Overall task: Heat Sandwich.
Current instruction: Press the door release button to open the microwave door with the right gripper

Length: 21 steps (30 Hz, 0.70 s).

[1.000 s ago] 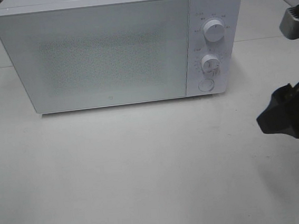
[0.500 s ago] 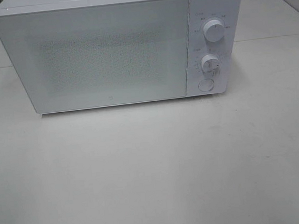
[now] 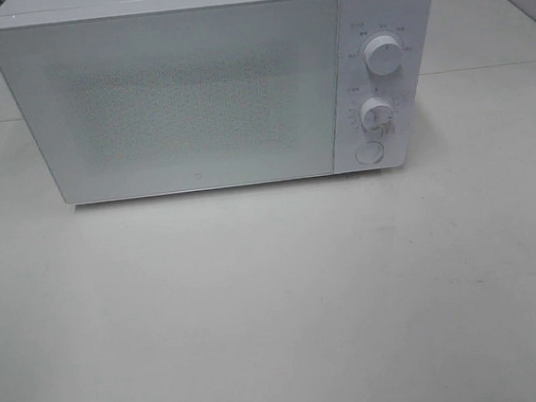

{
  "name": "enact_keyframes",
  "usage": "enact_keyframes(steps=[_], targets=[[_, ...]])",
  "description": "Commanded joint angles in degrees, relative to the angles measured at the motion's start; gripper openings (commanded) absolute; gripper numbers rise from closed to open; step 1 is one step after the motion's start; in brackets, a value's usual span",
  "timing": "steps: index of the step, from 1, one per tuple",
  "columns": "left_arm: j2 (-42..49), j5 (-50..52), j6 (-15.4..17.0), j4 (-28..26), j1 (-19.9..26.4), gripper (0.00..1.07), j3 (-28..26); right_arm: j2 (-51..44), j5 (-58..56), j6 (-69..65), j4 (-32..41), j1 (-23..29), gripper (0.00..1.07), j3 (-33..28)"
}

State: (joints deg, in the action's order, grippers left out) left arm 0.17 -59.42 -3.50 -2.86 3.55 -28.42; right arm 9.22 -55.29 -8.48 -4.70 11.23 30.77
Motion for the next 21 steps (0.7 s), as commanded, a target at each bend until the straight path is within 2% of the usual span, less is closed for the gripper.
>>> enact_keyframes(steps=[1,9,21], targets=[[1.5,0.5,0.1,-0.4,0.3,1.01,0.2,-3.0,-0.6,2.2,0.9,-2.9,0.76,-0.2],[1.5,0.5,0.1,-0.4,0.3,1.01,0.2,-11.1,-4.1,5.3,2.2,-7.0,0.76,-1.8],[1.5,0.5,0.1,-0.4,0.3,1.01,0.2,-11.0,-4.1,5.8,2.6,-7.4,0.76,-1.8]])
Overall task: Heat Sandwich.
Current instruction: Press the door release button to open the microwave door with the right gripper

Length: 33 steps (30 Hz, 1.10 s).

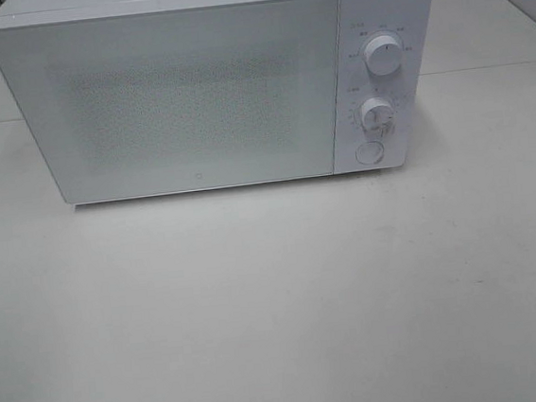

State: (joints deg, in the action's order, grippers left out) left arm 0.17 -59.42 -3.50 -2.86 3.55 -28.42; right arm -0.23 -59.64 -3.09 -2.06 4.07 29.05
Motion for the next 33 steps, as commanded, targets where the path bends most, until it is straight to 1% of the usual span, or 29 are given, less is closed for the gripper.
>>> enact_keyframes(steps=[1,6,11,14,15,16,20,22,24,27,30,31,33], targets=[[1.5,0.5,0.1,-0.4,0.3,1.01,0.2,-1.5,0.2,0.4,-0.1,-0.3,0.76,-0.1],[1.5,0.5,0.1,-0.4,0.3,1.01,0.2,-1.4,0.4,0.4,0.0,-0.3,0.76,0.1],[1.5,0.5,0.1,-0.4,0.3,1.01,0.2,1.2,1.8,0.4,0.0,-0.3,0.76,1.9],[1.5,0.5,0.1,-0.4,0.3,1.01,0.2,5.2,5.8,0.3,0.1,-0.3,0.76,2.5],[1.5,0.5,0.1,-0.4,0.3,1.01,0.2,5.2,5.8,0.3,0.1,-0.3,0.76,2.5],[1.5,0.5,0.1,-0.4,0.3,1.01,0.2,7.6,8.4,0.3,0.6,-0.3,0.76,2.5],[1.5,0.5,0.1,-0.4,0.3,1.01,0.2,11.1,12.9,0.1,1.0,-0.3,0.76,2.5],[1.5,0.5,0.1,-0.4,0.3,1.01,0.2,14.7,16.7,0.1,1.0,-0.3,0.76,2.5],[1.5,0.5,0.1,-0.4,0.3,1.01,0.2,16.0,17.8,0.1,1.0,-0.3,0.76,2.4],[1.5,0.5,0.1,-0.4,0.3,1.01,0.2,21.2,22.3,0.1,1.0,-0.3,0.76,2.4],[1.5,0.5,0.1,-0.4,0.3,1.01,0.2,23.7,24.4,0.1,1.0,-0.3,0.76,2.4],[1.5,0.5,0.1,-0.4,0.3,1.01,0.2,26.6,26.3,0.1,1.0,-0.3,0.76,2.4],[1.5,0.5,0.1,-0.4,0.3,1.01,0.2,29.0,28.0,0.1,1.0,-0.3,0.76,2.4]])
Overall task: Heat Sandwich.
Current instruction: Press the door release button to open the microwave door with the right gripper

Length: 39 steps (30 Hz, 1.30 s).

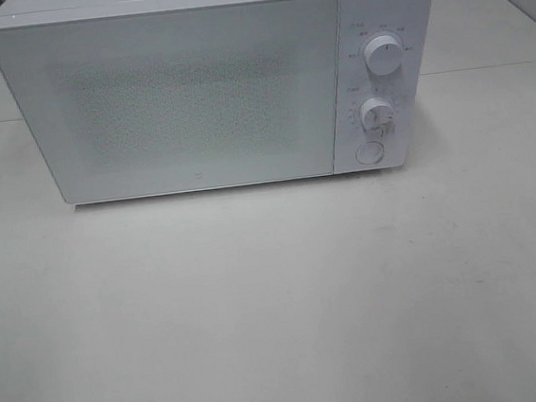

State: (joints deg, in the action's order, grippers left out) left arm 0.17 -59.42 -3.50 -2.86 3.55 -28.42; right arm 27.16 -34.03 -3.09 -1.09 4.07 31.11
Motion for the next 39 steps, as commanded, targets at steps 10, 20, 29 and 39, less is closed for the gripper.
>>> enact_keyframes(steps=[10,20,29,39], targets=[[1.5,0.5,0.1,-0.4,0.3,1.01,0.2,15.8,15.8,0.1,-0.1,-0.3,0.76,0.3],[1.5,0.5,0.1,-0.4,0.3,1.01,0.2,27.1,27.7,0.1,-0.1,-0.3,0.76,0.3],[1.5,0.5,0.1,-0.4,0.3,1.01,0.2,36.7,41.0,-4.6,-0.4,-0.3,0.76,-1.5],[1.5,0.5,0.1,-0.4,0.3,1.01,0.2,44.7,69.6,-0.3,1.1,-0.3,0.76,-12.5]])
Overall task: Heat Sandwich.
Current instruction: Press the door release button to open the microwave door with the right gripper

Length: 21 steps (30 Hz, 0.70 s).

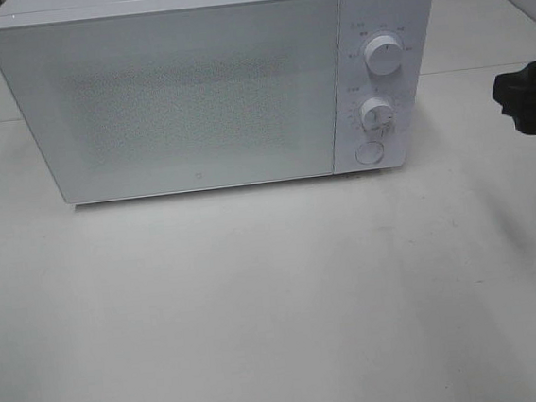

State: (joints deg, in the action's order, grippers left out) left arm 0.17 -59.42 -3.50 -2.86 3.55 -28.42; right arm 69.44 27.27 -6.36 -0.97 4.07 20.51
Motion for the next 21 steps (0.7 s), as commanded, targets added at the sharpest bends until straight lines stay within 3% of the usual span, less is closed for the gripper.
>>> enact_keyframes(steps=[1,7,10,21], targets=[[1.5,0.5,0.1,-0.4,0.3,1.01,0.2,2.4,8.3,2.9,1.0,-0.3,0.76,-1.9],[1.5,0.5,0.1,-0.4,0.3,1.01,0.2,9.5,19.2,8.4,5.3,1.9,0.76,-3.8],[1.5,0.5,0.1,-0.4,0.3,1.01,0.2,13.9,22.8,14.0,9.3,6.2,0.76,-3.8],[1.5,0.5,0.1,-0.4,0.3,1.01,0.2,22.1,30.7,15.5,26.2,20.5,0.76,-3.8]])
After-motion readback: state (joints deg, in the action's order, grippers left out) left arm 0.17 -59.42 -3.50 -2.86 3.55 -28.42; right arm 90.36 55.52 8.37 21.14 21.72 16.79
